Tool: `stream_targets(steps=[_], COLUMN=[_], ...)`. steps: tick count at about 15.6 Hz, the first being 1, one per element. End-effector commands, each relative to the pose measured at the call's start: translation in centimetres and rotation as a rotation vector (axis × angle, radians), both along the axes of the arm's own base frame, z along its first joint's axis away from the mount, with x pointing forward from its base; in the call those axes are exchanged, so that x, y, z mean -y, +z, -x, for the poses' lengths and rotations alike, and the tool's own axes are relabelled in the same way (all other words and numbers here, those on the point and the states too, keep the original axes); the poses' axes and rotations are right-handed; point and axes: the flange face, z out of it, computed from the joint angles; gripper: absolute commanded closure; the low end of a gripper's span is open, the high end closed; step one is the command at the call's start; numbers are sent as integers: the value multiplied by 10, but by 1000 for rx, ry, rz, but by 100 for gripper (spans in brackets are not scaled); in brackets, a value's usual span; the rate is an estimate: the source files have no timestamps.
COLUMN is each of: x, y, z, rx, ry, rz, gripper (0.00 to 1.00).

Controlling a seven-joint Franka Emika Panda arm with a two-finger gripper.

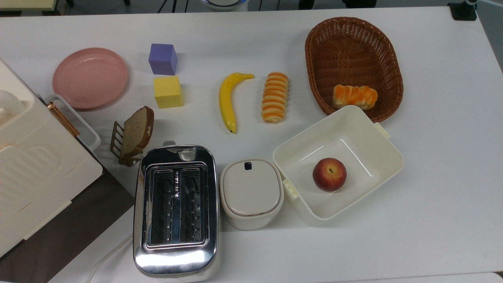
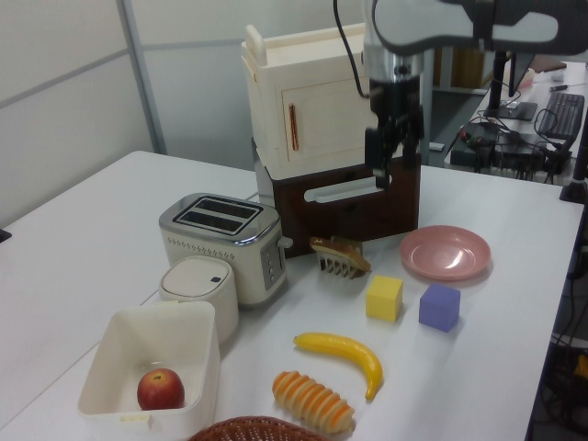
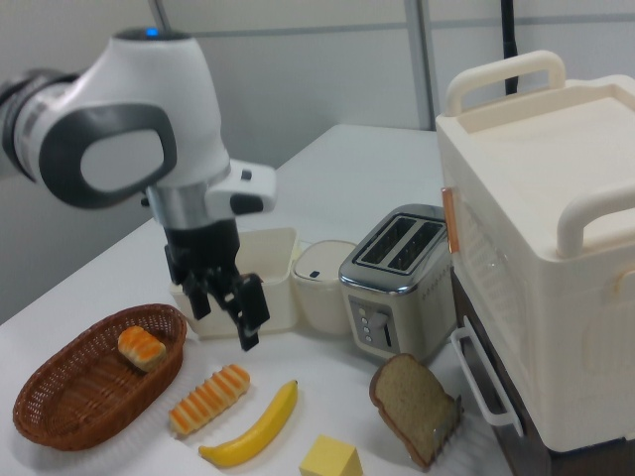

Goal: Put the purple cube on a plate
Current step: 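Move the gripper from above the cabinet toward the purple cube, then lower the open gripper over the purple cube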

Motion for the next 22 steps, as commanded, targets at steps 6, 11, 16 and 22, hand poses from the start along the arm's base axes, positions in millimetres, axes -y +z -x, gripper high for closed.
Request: stream_targets(steps=[6,11,16,22], x=[-3,29,21,16], y=[-90,-99,-136,-169], z=[57,99,99,88], rx=[-70,-2,88,76], ry=[-183,-199,-183,-154], rz=[9,39,52,76], gripper=[0,0,0,0])
